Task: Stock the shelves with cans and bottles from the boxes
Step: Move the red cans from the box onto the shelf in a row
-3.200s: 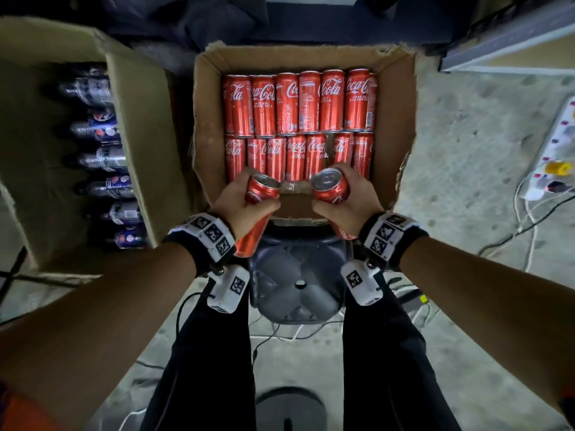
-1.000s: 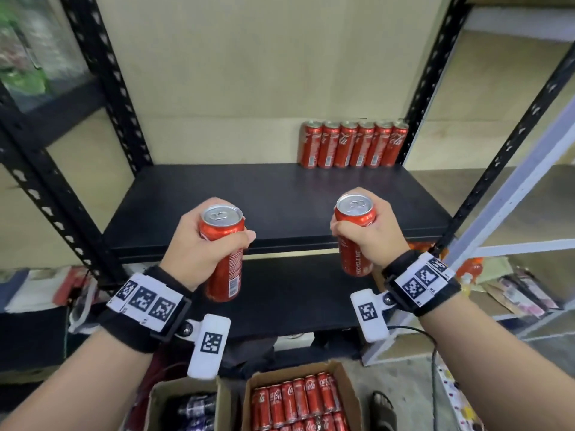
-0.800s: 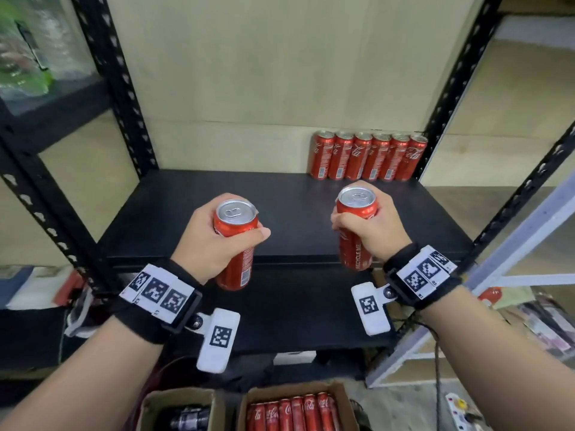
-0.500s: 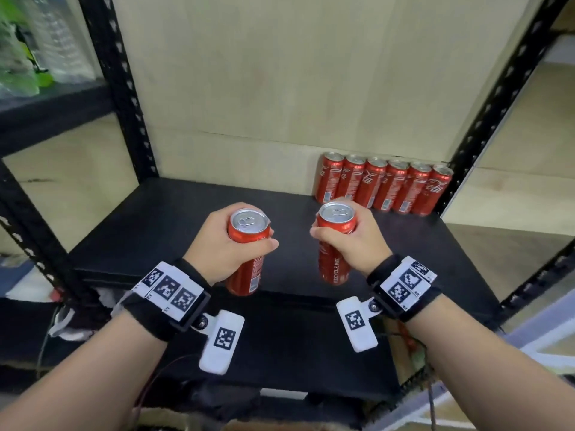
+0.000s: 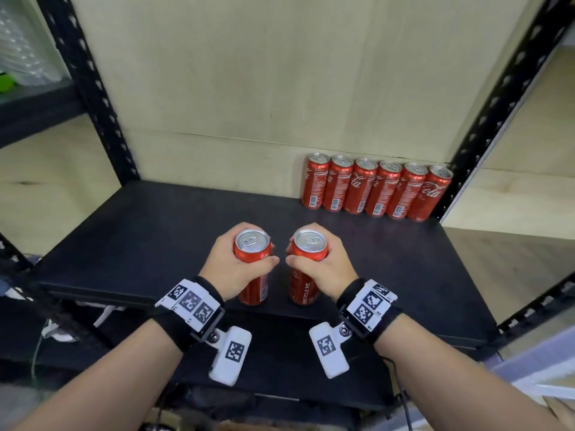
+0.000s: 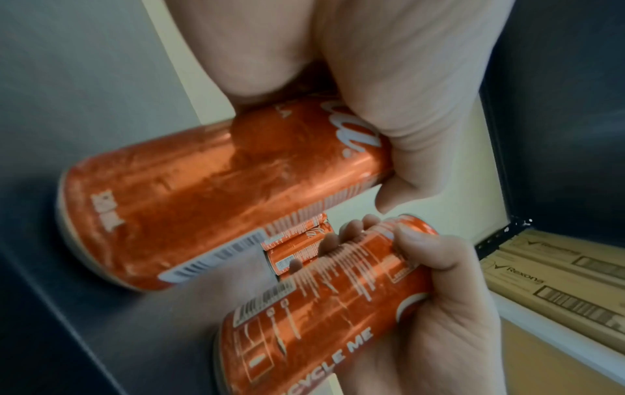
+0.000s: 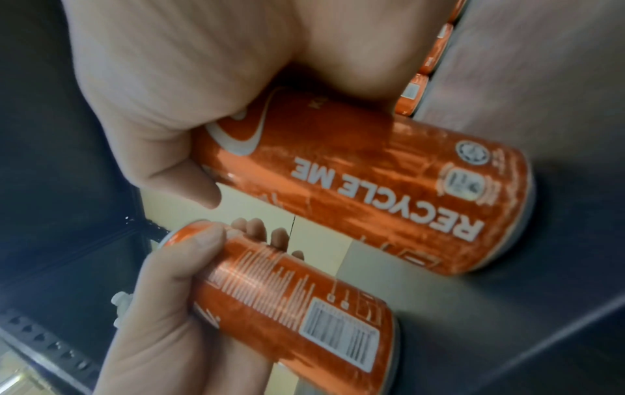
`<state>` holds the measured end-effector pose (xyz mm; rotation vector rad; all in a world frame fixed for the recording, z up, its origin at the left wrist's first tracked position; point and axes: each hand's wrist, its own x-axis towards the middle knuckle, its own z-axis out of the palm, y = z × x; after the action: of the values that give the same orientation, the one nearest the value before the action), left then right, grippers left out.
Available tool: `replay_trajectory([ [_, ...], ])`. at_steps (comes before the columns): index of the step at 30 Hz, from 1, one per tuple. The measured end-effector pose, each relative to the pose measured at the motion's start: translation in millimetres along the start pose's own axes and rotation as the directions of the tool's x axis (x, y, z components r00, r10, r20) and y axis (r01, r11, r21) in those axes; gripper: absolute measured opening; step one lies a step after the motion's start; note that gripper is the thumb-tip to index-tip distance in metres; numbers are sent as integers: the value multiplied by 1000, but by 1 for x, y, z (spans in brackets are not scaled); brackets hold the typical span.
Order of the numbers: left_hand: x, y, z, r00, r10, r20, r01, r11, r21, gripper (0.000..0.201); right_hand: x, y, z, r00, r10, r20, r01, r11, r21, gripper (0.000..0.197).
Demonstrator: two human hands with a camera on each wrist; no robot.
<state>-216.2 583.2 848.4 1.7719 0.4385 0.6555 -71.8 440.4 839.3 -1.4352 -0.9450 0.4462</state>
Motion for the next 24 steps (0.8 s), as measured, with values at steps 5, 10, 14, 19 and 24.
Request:
replay_trajectory([
  [5, -2, -1, -6, 998, 24, 63, -25, 999, 20, 40, -6, -3, -8, 997, 33, 67, -29, 997, -69, 33],
  [10, -3, 13, -31, 987, 50, 151, -73, 986, 150, 53, -6, -31, -30, 979, 66, 191, 32, 882, -470, 62],
  [14, 7, 39, -51, 960, 53, 275, -167, 896, 411, 66, 6, -56, -46, 913, 132, 387, 177, 727, -664, 81],
  [19, 27, 68, -56, 864, -45, 501, -369, 621, 692, 75, 20, -79, -49, 817, 237, 526, 359, 505, -785, 82],
  [24, 38, 75, -47, 825, -141, 548, -399, 540, 741, 72, 28, -88, -43, 804, 276, 526, 407, 389, -826, 83],
])
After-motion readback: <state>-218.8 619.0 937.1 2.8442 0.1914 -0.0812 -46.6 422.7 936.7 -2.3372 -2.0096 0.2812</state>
